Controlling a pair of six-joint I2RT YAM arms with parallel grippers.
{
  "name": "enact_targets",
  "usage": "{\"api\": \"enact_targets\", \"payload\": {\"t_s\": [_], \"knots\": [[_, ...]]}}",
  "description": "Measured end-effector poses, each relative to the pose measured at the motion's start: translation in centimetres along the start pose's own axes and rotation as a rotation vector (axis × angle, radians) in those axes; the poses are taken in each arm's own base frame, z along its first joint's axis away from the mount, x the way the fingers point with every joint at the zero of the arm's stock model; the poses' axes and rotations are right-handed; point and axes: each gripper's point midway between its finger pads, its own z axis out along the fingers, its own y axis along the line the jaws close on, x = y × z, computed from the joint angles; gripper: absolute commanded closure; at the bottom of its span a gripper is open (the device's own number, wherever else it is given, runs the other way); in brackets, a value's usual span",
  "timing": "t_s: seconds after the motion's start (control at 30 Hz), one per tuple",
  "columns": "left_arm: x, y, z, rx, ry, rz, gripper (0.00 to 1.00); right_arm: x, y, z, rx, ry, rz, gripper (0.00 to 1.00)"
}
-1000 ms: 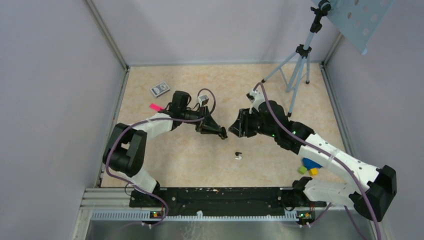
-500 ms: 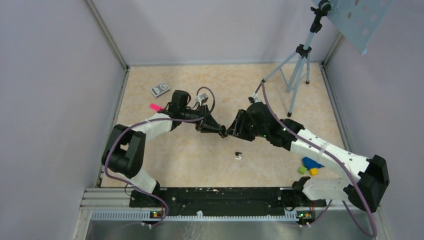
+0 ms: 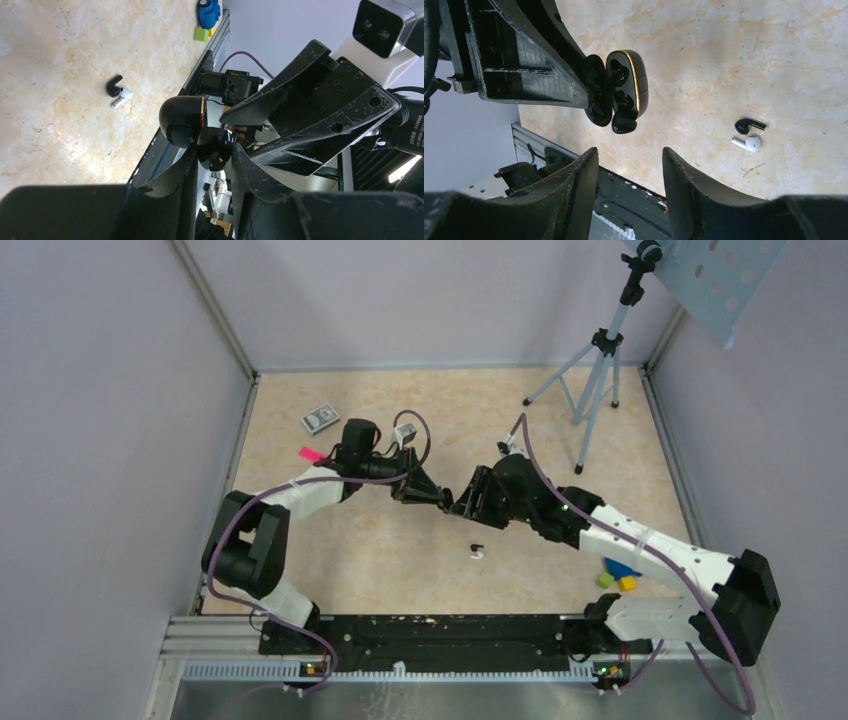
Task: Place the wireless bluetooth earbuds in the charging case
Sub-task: Adjust the left earbud in the left side groove of the charging case.
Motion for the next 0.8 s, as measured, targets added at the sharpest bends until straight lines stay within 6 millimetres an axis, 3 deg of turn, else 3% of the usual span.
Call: {"api": "enact_targets", "payload": {"t_s": [0.53, 0.8], "knots": [[0.3, -0.4, 0.2, 0.009, 0.012, 0.015, 1.00, -0.6, 1.0, 0.6, -0.050, -0.030, 0.005, 0.64], [0.4, -0.4, 0.3, 0.010, 0.015, 0.016, 1.00, 0.1, 0.2, 1.7, -0.019, -0.009, 0.012, 0.69]]}}
